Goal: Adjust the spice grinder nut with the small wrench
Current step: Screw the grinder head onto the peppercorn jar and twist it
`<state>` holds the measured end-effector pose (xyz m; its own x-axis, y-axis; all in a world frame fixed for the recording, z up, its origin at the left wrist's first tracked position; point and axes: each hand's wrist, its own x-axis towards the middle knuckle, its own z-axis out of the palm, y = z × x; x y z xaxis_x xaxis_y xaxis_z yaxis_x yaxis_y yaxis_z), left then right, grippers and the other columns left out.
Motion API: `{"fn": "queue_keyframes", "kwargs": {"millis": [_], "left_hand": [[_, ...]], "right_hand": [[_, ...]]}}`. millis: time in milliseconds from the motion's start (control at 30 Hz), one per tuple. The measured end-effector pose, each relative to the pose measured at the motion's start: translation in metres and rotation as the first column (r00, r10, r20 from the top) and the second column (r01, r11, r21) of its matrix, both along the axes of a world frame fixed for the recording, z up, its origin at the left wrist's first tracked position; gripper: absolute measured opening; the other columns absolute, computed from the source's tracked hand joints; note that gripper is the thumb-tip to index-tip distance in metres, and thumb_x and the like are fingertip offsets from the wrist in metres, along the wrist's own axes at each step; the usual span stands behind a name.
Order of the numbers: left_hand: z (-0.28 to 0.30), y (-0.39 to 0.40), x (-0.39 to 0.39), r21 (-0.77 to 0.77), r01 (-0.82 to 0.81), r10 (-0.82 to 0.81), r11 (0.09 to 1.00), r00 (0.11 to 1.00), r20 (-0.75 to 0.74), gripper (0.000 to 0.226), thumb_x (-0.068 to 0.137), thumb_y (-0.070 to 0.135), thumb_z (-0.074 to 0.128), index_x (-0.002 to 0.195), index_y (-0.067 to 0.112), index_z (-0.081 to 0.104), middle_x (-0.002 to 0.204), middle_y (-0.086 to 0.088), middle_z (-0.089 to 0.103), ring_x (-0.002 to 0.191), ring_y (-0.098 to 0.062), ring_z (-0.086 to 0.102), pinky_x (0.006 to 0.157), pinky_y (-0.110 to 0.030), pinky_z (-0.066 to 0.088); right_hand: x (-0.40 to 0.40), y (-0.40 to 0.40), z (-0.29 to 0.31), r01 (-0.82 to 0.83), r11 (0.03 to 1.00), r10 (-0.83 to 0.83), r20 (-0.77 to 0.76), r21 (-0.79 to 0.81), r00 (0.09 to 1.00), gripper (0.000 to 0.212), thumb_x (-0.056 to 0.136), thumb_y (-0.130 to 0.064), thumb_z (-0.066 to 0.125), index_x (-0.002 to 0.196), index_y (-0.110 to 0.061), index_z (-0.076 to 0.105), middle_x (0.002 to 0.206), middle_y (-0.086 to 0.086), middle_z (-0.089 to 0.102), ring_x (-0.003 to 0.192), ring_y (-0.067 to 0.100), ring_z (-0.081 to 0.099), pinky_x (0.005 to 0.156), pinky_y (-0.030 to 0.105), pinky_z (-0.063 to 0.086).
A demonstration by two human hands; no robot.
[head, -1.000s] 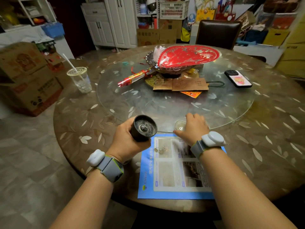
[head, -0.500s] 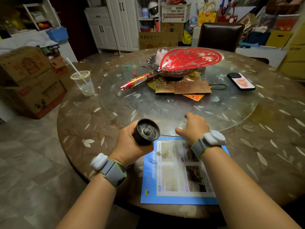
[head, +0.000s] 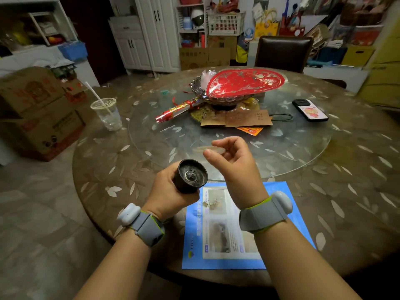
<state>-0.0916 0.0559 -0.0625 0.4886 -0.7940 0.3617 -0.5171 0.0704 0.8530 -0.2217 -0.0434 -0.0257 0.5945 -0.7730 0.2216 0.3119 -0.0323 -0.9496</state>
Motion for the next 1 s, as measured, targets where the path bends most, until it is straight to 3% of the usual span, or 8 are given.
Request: {"fn": "queue_keyframes", "kwargs": {"millis": [133,267,367,467,633,767,933,1000], "left_hand": [[0.001,0.002,-0.001,-0.012,0.004,-0.004,1.0,1.0,-0.023,0.055,0.049,0.03,0.068,0.093,0.061,0.06,0.092,0.032,0.068,0.086,0.009,0.064,0.076,-0.016,0.054],[-0.002,0.001,0.001,0.016,-0.02,0.02,1.0,1.0,-0.016,0.057,0.051,0.018,0.073,0.091,0.057,0.061,0.089,0.029,0.069,0.083,0.002,0.066,0.073,-0.021,0.056],[-0.003,0.001,0.001,0.016,-0.031,0.032,0.999,0.999,-0.02,0.056,0.054,0.011,0.074,0.09,0.054,0.062,0.089,0.023,0.07,0.082,-0.004,0.067,0.072,-0.026,0.057],[-0.002,0.001,0.0,0.013,-0.028,0.028,1.0,0.999,-0.039,0.051,0.052,0.021,0.074,0.09,0.053,0.063,0.094,0.015,0.071,0.087,-0.014,0.069,0.073,-0.032,0.058],[0.0,0.002,0.001,-0.005,-0.007,0.006,1.0,0.998,-0.067,0.053,0.05,0.021,0.075,0.091,0.053,0.065,0.091,0.018,0.072,0.086,-0.007,0.069,0.073,-0.025,0.057],[-0.005,0.0,0.004,-0.011,-0.018,0.017,1.0,0.996,-0.085,0.055,0.053,0.006,0.078,0.095,0.04,0.067,0.094,-0.004,0.074,0.093,-0.03,0.069,0.078,-0.05,0.057],[-0.007,0.001,0.007,0.003,-0.018,0.018,1.0,0.996,-0.084,0.052,0.054,0.01,0.079,0.094,0.04,0.067,0.092,0.0,0.074,0.089,-0.022,0.07,0.077,-0.048,0.058],[-0.007,0.001,0.007,0.002,-0.018,0.018,1.0,0.996,-0.084,0.052,0.053,0.015,0.079,0.094,0.042,0.066,0.093,0.002,0.074,0.088,-0.019,0.07,0.077,-0.047,0.058]], "right_hand": [[0.002,0.011,-0.002,-0.025,0.999,0.025,0.009,-0.031,1.0,0.037,0.07,-0.009,0.079,0.089,-0.011,0.048,0.108,0.007,0.061,0.09,0.006,0.064,0.084,0.026,0.054],[0.004,0.017,-0.011,-0.032,0.994,0.031,-0.018,-0.108,0.999,0.041,0.066,-0.017,0.079,0.098,-0.014,0.053,0.111,0.005,0.065,0.104,0.017,0.065,0.093,0.032,0.053],[0.003,0.021,-0.014,-0.021,0.992,0.018,-0.022,-0.128,1.0,0.046,0.067,-0.014,0.079,0.107,-0.01,0.055,0.114,0.006,0.065,0.106,0.014,0.065,0.094,0.028,0.051],[0.002,0.022,-0.015,-0.03,0.99,0.023,-0.05,-0.138,0.998,0.05,0.068,-0.012,0.08,0.111,-0.005,0.056,0.116,0.008,0.066,0.108,0.015,0.064,0.097,0.032,0.051],[0.002,0.023,-0.015,-0.029,0.975,0.003,-0.118,-0.222,0.993,0.052,0.066,-0.016,0.081,0.11,-0.006,0.057,0.114,0.006,0.067,0.11,0.015,0.063,0.099,0.031,0.049],[0.0,0.022,-0.011,-0.042,0.957,-0.007,-0.168,-0.286,0.986,0.051,0.066,-0.017,0.083,0.109,-0.009,0.057,0.111,0.003,0.067,0.107,0.013,0.064,0.099,0.03,0.048],[-0.001,0.025,-0.008,-0.05,0.94,-0.034,-0.24,-0.338,0.97,0.051,0.066,-0.023,0.084,0.108,-0.018,0.057,0.11,-0.008,0.067,0.106,0.006,0.062,0.099,0.029,0.045],[-0.001,0.025,-0.008,-0.041,0.939,-0.046,-0.242,-0.342,0.969,0.051,0.066,-0.022,0.085,0.109,-0.018,0.056,0.11,-0.008,0.067,0.107,0.006,0.061,0.096,0.022,0.043]]}}
